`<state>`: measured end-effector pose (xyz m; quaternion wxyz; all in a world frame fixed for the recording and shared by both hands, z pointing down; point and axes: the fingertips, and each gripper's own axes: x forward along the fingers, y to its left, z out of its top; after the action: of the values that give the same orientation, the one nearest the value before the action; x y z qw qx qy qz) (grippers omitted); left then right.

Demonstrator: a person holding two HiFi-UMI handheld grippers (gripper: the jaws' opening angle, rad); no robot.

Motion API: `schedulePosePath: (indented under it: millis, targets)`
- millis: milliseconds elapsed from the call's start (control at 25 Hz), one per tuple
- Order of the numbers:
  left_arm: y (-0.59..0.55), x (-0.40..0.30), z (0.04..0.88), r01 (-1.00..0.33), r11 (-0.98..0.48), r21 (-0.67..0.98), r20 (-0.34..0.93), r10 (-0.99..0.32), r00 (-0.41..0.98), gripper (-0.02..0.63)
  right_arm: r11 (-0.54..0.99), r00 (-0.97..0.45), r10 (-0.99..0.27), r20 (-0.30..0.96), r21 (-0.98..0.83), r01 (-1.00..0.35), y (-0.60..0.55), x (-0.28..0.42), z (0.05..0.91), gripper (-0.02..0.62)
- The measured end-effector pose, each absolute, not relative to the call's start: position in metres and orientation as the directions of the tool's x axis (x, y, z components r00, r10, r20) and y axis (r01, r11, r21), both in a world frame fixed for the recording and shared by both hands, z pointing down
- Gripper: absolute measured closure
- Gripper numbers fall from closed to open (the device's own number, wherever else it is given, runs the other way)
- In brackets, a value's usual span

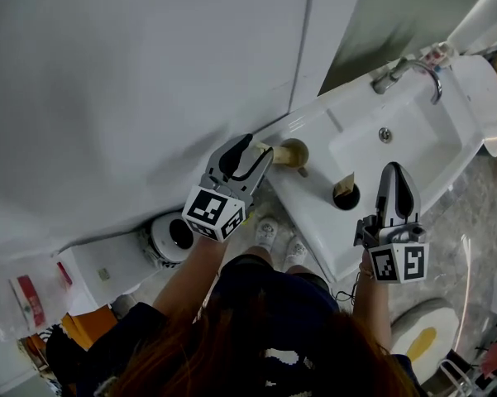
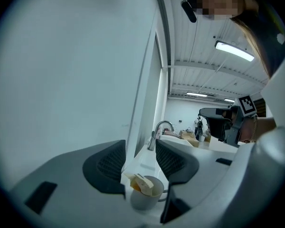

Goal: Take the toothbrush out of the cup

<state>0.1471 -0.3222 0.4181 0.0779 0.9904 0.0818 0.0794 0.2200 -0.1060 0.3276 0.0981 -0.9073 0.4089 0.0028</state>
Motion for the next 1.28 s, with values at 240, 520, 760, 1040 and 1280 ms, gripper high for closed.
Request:
schedulePosePath:
  millis: [240, 520, 760, 1040, 1280]
  targets:
    - [-0.321, 0.158, 0.455, 0.176, -0.962, 0.211, 0.204, 0.219, 0.954, 0.384, -0.652, 0.660, -0.750, -0.035, -0.126, -0.747, -0.124, 0.220, 0.342, 0.580]
    - [-0.324, 0.167, 0.481, 0.181, -0.947, 0.264, 0.222, 0.242, 0.945, 0.367, -0.658, 0.664, -0.748, -0.015, -0.116, -0.744, -0.131, 0.221, 0.350, 0.580]
    - [-0.324, 0.168, 0.466, 0.207, -0.942, 0.264, 0.160, 0.254, 0.954, 0.354, -0.669, 0.674, -0.739, -0.004, -0.119, -0.734, -0.127, 0.221, 0.354, 0.580]
    - [-0.325, 0.172, 0.478, 0.245, -0.926, 0.286, 0.190, 0.306, 0.933, 0.325, -0.676, 0.682, -0.731, 0.002, -0.131, -0.725, -0.122, 0.225, 0.358, 0.580]
    - [-0.309, 0.175, 0.483, 0.291, -0.901, 0.323, 0.187, 0.362, 0.913, 0.319, -0.680, 0.685, -0.728, 0.006, -0.133, -0.721, -0.121, 0.230, 0.361, 0.580]
